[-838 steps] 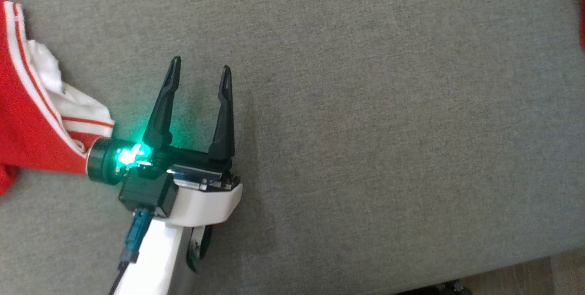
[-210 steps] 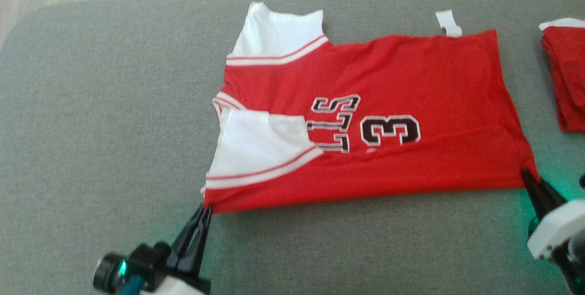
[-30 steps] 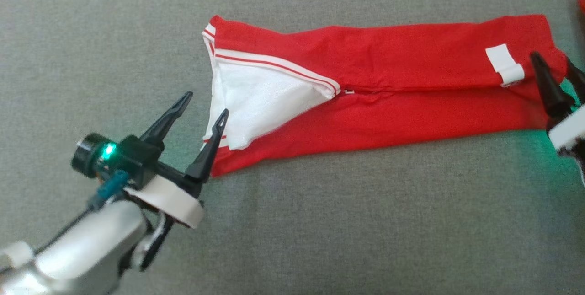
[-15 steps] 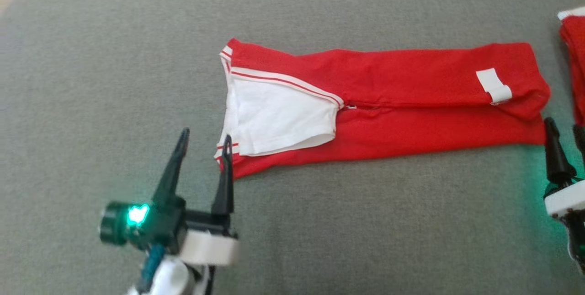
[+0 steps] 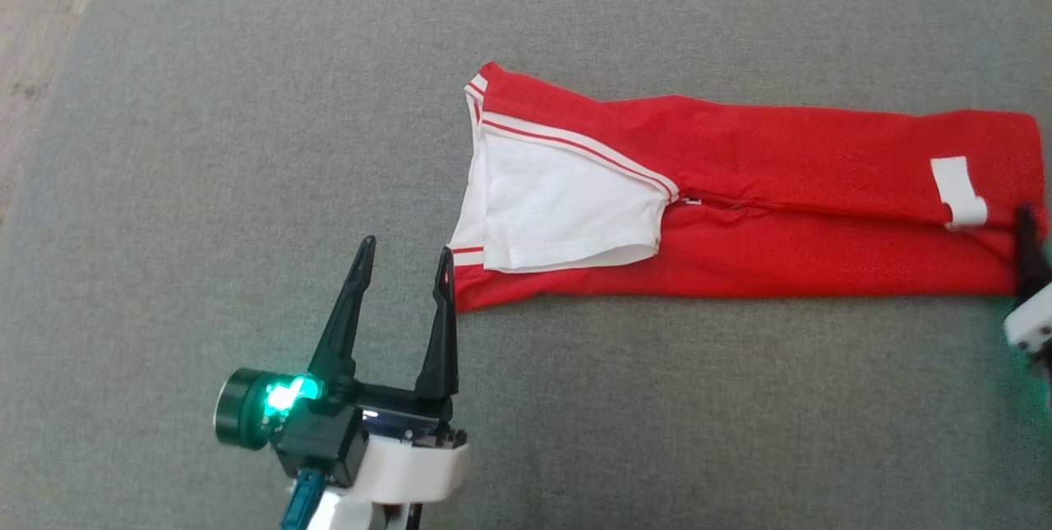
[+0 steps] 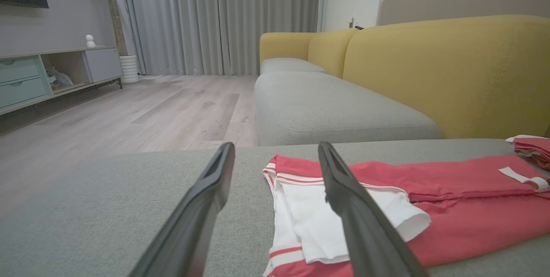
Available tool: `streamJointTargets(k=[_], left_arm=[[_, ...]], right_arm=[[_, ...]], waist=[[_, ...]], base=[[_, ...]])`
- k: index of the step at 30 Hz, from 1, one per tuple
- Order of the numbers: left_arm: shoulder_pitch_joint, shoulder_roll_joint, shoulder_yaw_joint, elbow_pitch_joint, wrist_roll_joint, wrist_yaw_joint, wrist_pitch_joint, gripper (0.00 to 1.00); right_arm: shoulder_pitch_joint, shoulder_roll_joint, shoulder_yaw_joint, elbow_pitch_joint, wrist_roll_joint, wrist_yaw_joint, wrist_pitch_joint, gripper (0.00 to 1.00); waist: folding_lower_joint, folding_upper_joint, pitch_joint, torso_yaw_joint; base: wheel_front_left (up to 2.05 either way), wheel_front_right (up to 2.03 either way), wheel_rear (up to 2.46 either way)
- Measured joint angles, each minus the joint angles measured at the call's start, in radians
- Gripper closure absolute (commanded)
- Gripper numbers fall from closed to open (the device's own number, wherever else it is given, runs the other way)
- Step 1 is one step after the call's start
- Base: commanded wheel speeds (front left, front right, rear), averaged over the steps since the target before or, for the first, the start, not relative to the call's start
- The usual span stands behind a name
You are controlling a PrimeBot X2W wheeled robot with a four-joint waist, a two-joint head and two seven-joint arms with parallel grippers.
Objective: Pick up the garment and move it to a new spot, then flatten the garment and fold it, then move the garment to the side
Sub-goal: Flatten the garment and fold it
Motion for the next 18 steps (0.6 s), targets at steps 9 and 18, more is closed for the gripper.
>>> streamJointTargets(k=[9, 18], left_arm=[[0.040, -0.056, 0.087, 0.008, 0.062, -0.083, 0.000, 0.00], [0.062, -0.088, 0.142, 0.016, 0.097, -0.144, 0.000, 0.00]], right_arm=[[-0.025, 0.044, 0.018, 0.012, -0.043, 0.000, 0.086, 1.00], [0.000, 0.018, 0.008, -0.121, -0.015, 0.000, 0.076, 1.00]], waist=[[0.0000, 0.0000, -0.004, -0.021], [0.0000, 0.0000, -0.032, -0.074]], base=[[0.00, 0.00, 0.00], [0.00, 0.00, 0.00]])
